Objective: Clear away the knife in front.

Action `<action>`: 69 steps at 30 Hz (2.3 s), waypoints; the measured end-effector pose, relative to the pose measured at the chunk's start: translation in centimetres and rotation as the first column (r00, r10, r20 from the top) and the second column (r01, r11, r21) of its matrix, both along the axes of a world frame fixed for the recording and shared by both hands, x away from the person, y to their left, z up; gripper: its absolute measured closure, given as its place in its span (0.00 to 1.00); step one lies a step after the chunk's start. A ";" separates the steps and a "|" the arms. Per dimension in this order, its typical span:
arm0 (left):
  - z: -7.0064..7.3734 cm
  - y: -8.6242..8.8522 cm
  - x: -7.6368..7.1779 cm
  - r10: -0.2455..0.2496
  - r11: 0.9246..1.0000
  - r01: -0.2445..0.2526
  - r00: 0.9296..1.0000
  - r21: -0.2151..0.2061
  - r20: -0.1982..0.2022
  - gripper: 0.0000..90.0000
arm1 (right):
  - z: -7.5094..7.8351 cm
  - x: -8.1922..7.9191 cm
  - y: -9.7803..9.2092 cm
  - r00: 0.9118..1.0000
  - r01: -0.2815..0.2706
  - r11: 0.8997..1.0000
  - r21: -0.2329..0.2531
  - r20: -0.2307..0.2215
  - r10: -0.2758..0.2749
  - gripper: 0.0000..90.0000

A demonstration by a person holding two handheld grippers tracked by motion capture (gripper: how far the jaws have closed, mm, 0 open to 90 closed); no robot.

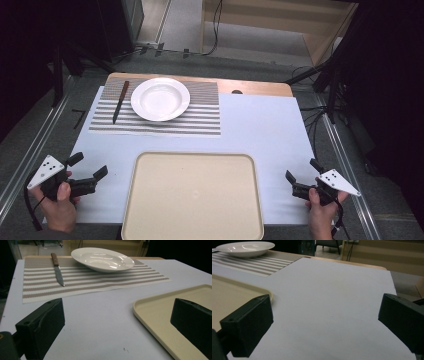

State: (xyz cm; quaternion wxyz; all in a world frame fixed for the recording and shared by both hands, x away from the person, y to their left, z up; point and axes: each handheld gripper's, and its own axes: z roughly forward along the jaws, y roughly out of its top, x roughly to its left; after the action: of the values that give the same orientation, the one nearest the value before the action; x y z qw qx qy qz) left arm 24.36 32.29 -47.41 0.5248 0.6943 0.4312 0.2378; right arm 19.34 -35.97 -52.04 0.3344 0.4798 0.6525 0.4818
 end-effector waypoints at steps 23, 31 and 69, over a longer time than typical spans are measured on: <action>5.8 -1.0 3.9 0.023 1.000 -0.023 0.999 0.003 0.026 0.00 | -0.1 0.2 0.1 1.000 -0.011 1.000 -0.004 0.009 0.011 0.00; 7.0 -1.1 6.0 0.032 0.999 -0.032 0.999 0.011 0.028 0.00 | -0.1 0.2 0.1 1.000 -0.012 1.000 -0.003 0.010 0.012 0.00; 5.8 -4.4 19.7 0.074 0.996 -0.068 0.989 0.055 -0.125 0.06 | -0.2 0.2 -0.1 1.000 -0.030 0.999 0.028 0.010 0.030 0.00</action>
State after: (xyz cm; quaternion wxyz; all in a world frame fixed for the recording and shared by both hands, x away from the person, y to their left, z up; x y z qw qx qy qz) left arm 44.11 27.85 -41.61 0.4696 0.7055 0.4820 0.2224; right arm 19.57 -36.10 -52.23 0.3233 0.4725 0.6511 0.4982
